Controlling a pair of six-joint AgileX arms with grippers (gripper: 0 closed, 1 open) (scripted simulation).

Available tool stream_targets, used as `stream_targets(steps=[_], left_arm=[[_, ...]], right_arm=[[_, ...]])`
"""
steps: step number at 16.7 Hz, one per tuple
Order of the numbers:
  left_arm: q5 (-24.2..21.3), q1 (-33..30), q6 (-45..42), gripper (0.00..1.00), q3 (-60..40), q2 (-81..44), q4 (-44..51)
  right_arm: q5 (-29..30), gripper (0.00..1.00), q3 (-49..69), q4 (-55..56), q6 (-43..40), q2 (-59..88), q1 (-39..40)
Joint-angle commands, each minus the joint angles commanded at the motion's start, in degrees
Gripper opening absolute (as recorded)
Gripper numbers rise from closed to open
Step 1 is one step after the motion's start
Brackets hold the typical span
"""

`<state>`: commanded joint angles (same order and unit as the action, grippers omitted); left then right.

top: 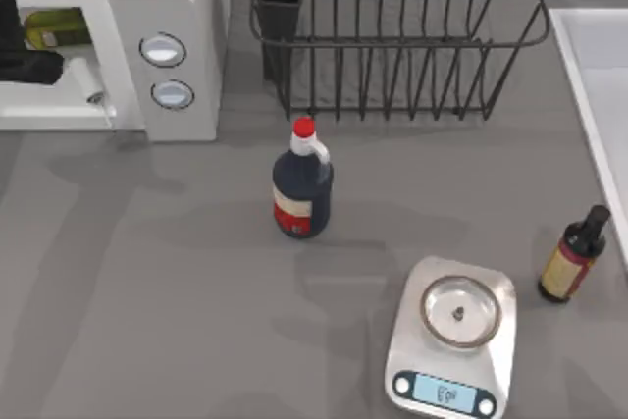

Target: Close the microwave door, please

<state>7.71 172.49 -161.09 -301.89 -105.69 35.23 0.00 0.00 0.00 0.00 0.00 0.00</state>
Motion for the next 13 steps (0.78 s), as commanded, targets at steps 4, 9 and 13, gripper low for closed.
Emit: stream_targets(steps=[4, 9, 13], left_arm=[[1.24, 10.59, -10.60, 0.00, -20.05, -6.99, 2.53], [2.06, 17.51, -17.53, 0.00, -33.15, -11.56, 4.18], [2.13, 18.12, -18.14, 0.00, -34.31, -11.96, 4.32]], right_arm=[[0.00, 1.00, 0.00, 0.00, 0.00, 0.00, 0.00], [0.00, 1.00, 0.00, 0.00, 0.00, 0.00, 0.00], [0.00, 1.00, 0.00, 0.00, 0.00, 0.00, 0.00]])
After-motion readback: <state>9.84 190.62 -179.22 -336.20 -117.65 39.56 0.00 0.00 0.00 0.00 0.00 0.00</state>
